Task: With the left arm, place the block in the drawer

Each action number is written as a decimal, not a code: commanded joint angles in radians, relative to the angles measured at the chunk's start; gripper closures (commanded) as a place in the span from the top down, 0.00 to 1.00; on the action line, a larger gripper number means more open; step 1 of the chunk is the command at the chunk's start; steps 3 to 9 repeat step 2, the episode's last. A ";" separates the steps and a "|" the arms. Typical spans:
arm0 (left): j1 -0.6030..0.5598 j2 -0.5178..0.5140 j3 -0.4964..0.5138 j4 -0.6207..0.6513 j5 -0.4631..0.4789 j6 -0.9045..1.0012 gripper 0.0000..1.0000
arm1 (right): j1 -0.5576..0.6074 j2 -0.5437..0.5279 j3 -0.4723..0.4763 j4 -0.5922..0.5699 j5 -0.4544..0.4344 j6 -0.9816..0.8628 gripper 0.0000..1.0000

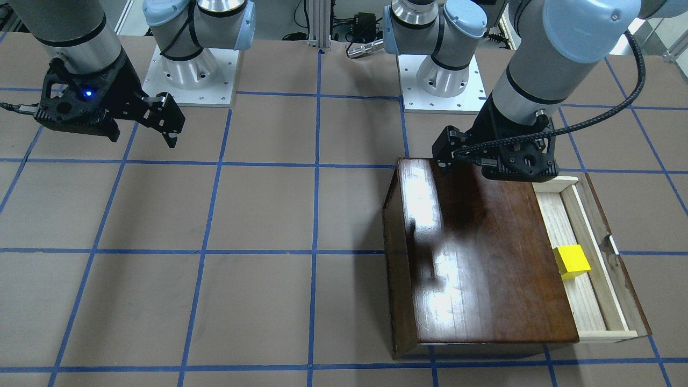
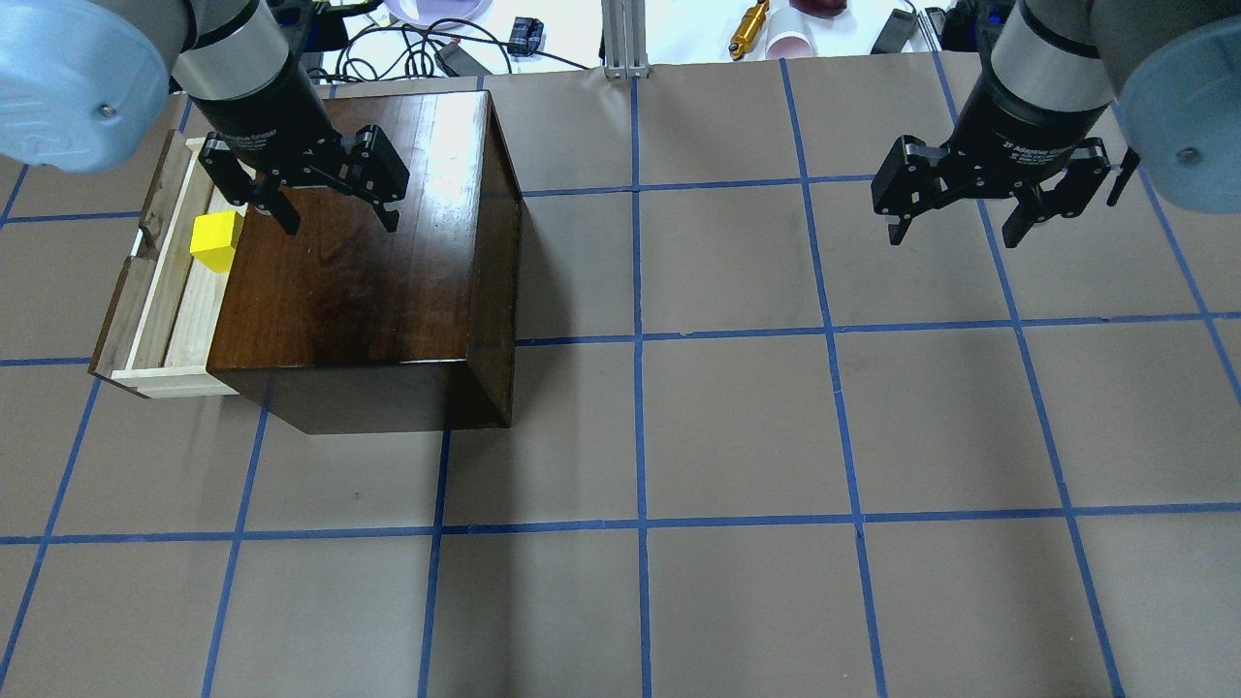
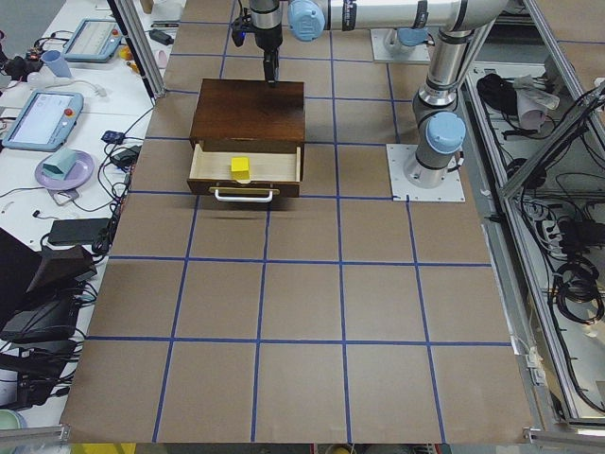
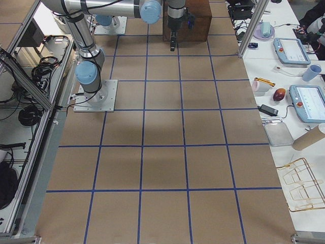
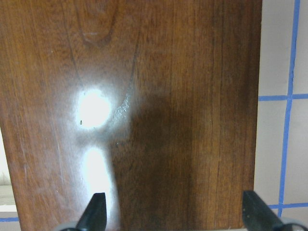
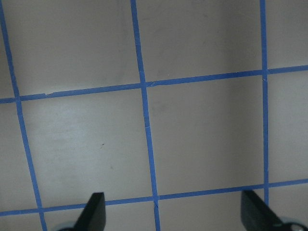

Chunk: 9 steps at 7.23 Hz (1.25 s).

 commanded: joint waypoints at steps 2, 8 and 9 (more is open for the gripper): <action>0.005 0.000 0.000 0.000 0.001 0.005 1.00 | 0.000 0.000 0.000 0.000 0.000 0.000 1.00; 0.005 0.000 0.000 0.000 0.001 0.005 1.00 | 0.000 0.000 0.000 0.000 0.000 0.000 1.00; 0.005 0.000 0.000 0.000 0.001 0.005 1.00 | 0.000 0.000 0.000 0.000 0.000 0.000 1.00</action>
